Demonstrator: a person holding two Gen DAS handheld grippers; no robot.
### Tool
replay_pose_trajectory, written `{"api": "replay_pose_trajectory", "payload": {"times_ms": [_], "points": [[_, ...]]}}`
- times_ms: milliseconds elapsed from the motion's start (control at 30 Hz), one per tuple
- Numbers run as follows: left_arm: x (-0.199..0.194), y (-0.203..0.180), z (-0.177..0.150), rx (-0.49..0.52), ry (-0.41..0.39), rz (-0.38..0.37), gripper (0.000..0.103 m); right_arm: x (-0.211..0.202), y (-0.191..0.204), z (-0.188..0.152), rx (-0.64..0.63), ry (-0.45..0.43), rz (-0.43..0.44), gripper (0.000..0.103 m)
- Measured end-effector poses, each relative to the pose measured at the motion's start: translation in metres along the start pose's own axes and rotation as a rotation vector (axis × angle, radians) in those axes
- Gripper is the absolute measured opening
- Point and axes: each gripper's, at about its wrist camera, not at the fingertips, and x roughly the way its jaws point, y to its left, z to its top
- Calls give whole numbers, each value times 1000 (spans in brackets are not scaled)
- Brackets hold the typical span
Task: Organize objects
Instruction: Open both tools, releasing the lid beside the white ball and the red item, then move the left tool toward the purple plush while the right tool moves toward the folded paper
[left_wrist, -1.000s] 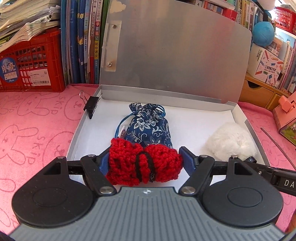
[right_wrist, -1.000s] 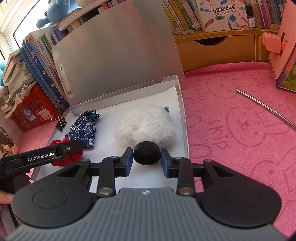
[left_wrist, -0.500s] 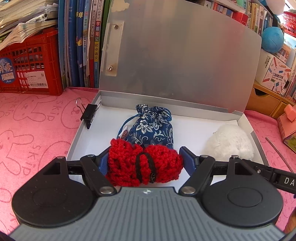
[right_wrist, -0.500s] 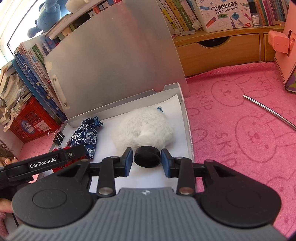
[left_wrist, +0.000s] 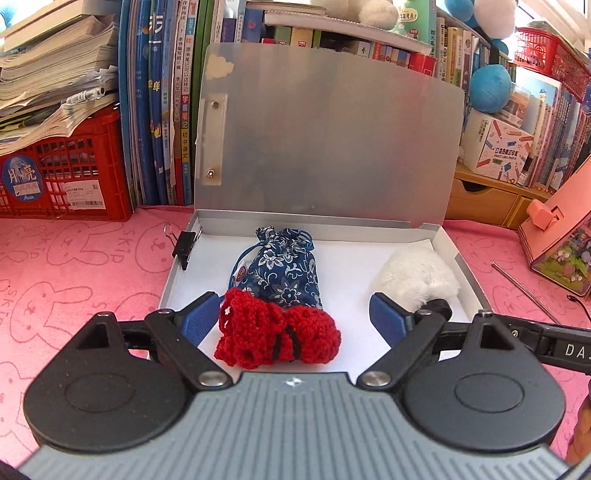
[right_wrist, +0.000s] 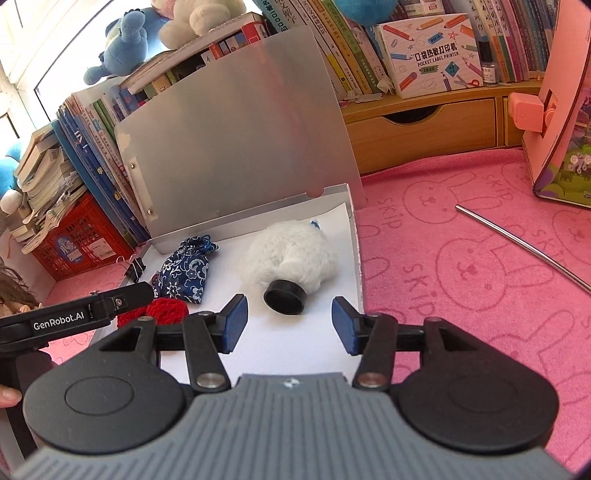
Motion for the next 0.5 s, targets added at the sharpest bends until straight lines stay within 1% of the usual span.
{"api": "replay_pose_trajectory", "payload": {"times_ms": [133,267,400,500], "points": [[-26,-2,-10,18,-32,-13,93,-21,4,-11,-25,-17,10,68],[-48,-1,-24,28,-47,-30,93,-38,9,-24,-51,-26,18,69],[-73,0,-43,31,-78,-45,94,-56,14,-38,-95,-43,18,70],[-91,-2,-58,59,-108,-33,94,-67,16,-47,-122,-54,20,73]]}}
